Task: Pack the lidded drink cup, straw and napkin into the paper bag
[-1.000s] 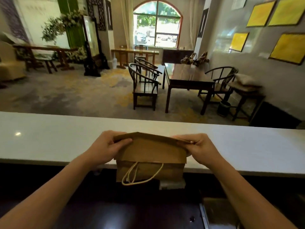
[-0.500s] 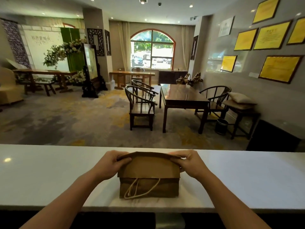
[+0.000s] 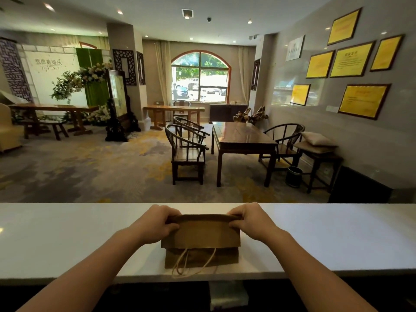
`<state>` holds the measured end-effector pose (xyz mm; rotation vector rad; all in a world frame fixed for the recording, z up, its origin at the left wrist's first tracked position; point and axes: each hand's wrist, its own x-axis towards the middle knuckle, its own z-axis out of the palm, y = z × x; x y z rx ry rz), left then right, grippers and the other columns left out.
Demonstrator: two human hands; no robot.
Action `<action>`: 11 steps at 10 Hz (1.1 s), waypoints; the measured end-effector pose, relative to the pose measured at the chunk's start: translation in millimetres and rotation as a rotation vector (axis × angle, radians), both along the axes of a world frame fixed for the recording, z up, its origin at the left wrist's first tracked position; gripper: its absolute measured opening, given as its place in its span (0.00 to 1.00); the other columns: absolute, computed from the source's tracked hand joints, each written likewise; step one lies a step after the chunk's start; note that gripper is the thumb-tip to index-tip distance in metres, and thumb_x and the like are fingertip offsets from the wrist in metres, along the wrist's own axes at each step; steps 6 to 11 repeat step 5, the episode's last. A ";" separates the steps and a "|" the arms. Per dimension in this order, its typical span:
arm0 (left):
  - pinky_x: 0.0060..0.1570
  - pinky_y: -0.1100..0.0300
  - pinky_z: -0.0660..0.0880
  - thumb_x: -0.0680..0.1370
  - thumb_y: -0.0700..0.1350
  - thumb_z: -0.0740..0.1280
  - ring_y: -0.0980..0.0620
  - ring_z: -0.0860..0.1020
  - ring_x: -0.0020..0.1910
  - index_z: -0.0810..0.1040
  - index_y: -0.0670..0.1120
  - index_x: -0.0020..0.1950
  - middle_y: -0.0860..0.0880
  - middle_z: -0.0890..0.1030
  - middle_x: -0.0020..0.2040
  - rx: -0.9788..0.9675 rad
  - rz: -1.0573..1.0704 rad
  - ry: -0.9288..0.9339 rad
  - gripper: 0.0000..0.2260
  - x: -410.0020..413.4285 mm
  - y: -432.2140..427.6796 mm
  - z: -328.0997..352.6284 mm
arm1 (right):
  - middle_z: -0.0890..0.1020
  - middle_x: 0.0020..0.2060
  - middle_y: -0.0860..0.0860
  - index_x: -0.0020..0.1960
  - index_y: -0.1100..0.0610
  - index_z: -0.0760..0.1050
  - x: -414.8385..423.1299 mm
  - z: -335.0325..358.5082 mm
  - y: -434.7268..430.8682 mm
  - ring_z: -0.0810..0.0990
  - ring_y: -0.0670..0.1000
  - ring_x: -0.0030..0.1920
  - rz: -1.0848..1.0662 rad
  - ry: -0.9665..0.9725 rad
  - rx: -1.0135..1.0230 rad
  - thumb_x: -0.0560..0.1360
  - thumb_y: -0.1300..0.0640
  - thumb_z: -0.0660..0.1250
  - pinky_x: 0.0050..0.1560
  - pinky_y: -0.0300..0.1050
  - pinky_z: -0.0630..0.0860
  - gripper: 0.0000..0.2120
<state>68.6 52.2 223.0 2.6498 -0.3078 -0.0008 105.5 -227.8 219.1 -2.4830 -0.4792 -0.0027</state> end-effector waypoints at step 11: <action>0.65 0.51 0.73 0.80 0.52 0.64 0.48 0.74 0.69 0.71 0.53 0.71 0.49 0.76 0.71 0.263 0.047 -0.375 0.19 -3.1 -23.5 100.3 | 0.82 0.60 0.50 0.67 0.46 0.74 -4.6 88.3 26.2 0.82 0.50 0.56 0.007 -0.338 -0.280 0.77 0.49 0.67 0.57 0.49 0.80 0.19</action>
